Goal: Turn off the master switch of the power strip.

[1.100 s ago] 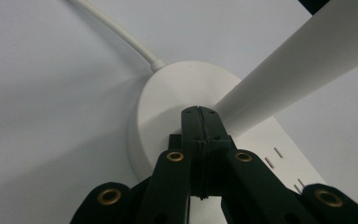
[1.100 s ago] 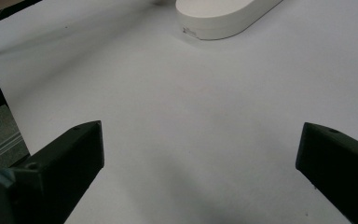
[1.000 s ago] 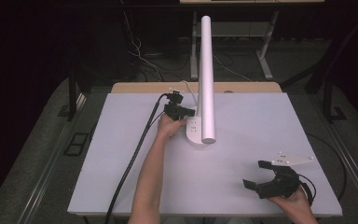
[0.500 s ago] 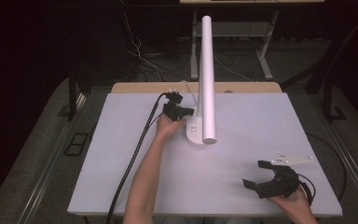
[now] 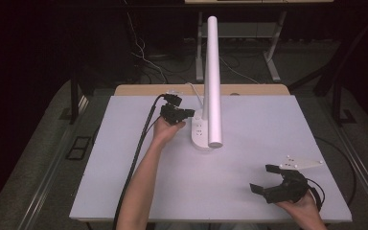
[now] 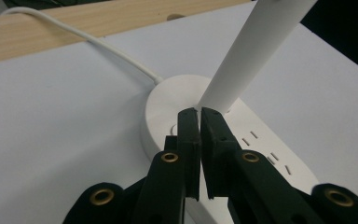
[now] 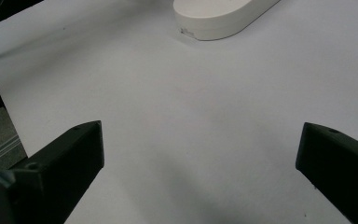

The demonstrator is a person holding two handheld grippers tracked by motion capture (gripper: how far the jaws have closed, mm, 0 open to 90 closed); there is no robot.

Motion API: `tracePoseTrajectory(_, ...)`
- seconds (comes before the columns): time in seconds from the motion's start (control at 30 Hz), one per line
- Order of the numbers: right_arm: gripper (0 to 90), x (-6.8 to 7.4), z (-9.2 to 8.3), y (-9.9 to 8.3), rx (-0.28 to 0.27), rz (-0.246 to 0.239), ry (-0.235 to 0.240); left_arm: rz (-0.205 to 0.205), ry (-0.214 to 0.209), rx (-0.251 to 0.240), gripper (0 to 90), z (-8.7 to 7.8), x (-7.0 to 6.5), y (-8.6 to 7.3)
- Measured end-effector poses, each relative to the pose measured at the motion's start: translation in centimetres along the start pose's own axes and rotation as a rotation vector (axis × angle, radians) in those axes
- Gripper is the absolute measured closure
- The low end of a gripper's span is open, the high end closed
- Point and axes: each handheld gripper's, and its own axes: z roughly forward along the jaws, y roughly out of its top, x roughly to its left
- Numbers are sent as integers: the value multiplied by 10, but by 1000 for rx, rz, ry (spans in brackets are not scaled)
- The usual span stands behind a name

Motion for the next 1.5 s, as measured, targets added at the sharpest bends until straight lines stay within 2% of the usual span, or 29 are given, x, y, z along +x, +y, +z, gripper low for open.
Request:
tracePoseTrajectory(0.1, 4, 0, 0, 0, -1, -2, 0, 6, -7, -19, 825, -10, 1, 0)
tracePoseTrajectory(0.2, 4, 1, 0, 0, -2, 1, 0, 7, -19, -35, 725, -20, -1, 1)
tracePoseTrajectory(0.3, 4, 0, 0, 0, -4, 2, -3, 6, -27, -58, 574, -31, -4, 1)
tracePoseTrajectory(0.4, 4, -1, -1, 0, -8, 5, -5, 32, -43, -83, 372, -44, -4, -2)
tracePoseTrajectory(0.47, 4, -2, -2, 0, -14, 5, -6, 24, -66, -105, 248, -52, -3, -4)
tracePoseTrajectory(0.57, 4, -2, -2, 0, -16, 8, -6, 22, -68, -110, 128, -64, -3, -7)
tracePoseTrajectory(0.6, 4, -2, -2, 0, -15, 9, -7, 19, -73, -96, 89, -67, -2, -8)
tracePoseTrajectory(0.63, 4, -2, -2, -1, -15, 10, -7, 3, -87, -86, 20, -70, -2, -8)
tracePoseTrajectory(0.67, 4, -2, -3, -1, -15, 10, -8, 0, -92, -89, 0, -74, -2, -10)
tracePoseTrajectory(0.83, 4, -1, -2, -1, -17, 13, -10, 37, -70, -95, 0, -91, -8, -19)
tracePoseTrajectory(0.97, 4, -1, -3, -1, -18, 13, -10, 41, -67, -119, 0, -105, -13, -29)
tracePoseTrajectory(1.2, 4, 0, -2, 0, -17, 11, -11, 70, -48, -135, 0, -122, -22, -54)
tracePoseTrajectory(1.5, 4, 1, -2, 0, -19, 12, -10, 81, -42, -158, 0, -144, -32, -87)
